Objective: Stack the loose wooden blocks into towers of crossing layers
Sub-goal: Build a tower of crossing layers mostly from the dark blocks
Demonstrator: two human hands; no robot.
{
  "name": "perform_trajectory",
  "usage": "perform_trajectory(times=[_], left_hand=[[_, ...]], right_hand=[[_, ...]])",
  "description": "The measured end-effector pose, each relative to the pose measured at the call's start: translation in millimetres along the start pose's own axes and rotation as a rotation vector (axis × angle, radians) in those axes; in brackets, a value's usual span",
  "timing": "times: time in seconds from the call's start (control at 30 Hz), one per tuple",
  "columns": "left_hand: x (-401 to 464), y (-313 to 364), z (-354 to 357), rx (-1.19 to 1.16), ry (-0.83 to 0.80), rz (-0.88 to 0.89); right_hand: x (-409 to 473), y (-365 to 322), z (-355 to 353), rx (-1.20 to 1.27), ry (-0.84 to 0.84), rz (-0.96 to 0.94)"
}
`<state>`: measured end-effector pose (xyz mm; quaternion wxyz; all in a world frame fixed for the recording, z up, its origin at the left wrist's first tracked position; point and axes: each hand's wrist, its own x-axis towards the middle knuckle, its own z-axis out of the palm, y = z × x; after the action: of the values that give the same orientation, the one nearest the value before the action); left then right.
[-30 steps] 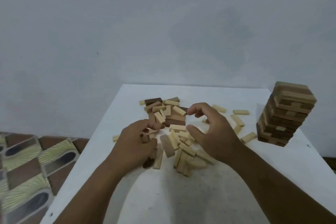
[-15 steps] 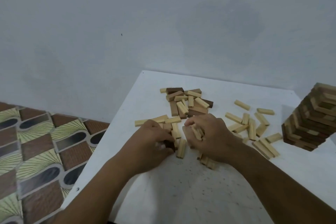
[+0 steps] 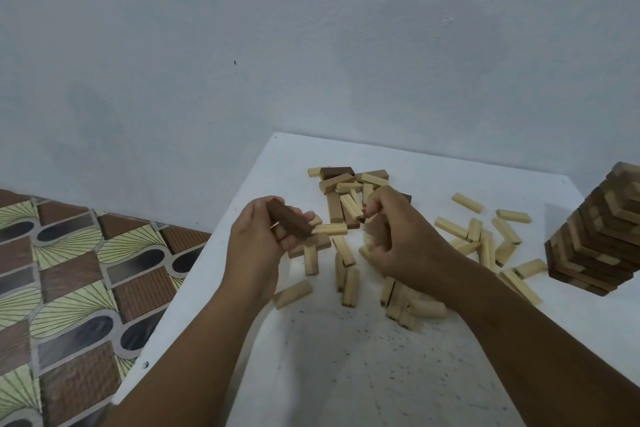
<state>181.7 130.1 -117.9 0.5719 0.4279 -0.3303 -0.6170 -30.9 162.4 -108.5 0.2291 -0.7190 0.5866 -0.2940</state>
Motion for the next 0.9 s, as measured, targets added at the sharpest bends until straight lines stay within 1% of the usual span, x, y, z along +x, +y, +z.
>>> perform_trajectory(times=[0.07,0.1,0.13,0.2,0.27,0.3,0.47,0.63,0.77,0.9], left_hand=[[4,2,-2,-0.109,0.061,-0.075],[6,0,-4,-0.108,0.088,-0.077],[6,-1,-5,-0.087,0.109,-0.065],[5,-6,-6,-0.048,0.129,-0.041],[2,-8,-6,-0.031,0.124,-0.033],[1,-7,-6,-0.026,0.117,-0.036],[-2,-5,-10,0.009,0.082,-0.05],[-8,-3,-12,0.034,0.059,-0.047],[-17,-2,-2,0.107,0.008,-0.032],[-34,-9,22,0.285,-0.116,0.029]], right_hand=[[5,-3,5,0.046,0.06,-0.029],[9,-5,8,0.032,0.047,-0.042],[12,-8,12,-0.012,0.013,-0.059],[19,-12,22,-0.193,-0.058,-0.082],[27,-14,33,-0.342,-0.079,-0.107],[31,-15,38,-0.36,-0.076,-0.117],[44,-13,50,-0.364,-0.085,-0.08],[45,-20,36,-0.306,-0.113,-0.032],[32,-20,11,-0.34,-0.039,-0.02],[-2,-11,-19,-0.295,0.084,0.041]])
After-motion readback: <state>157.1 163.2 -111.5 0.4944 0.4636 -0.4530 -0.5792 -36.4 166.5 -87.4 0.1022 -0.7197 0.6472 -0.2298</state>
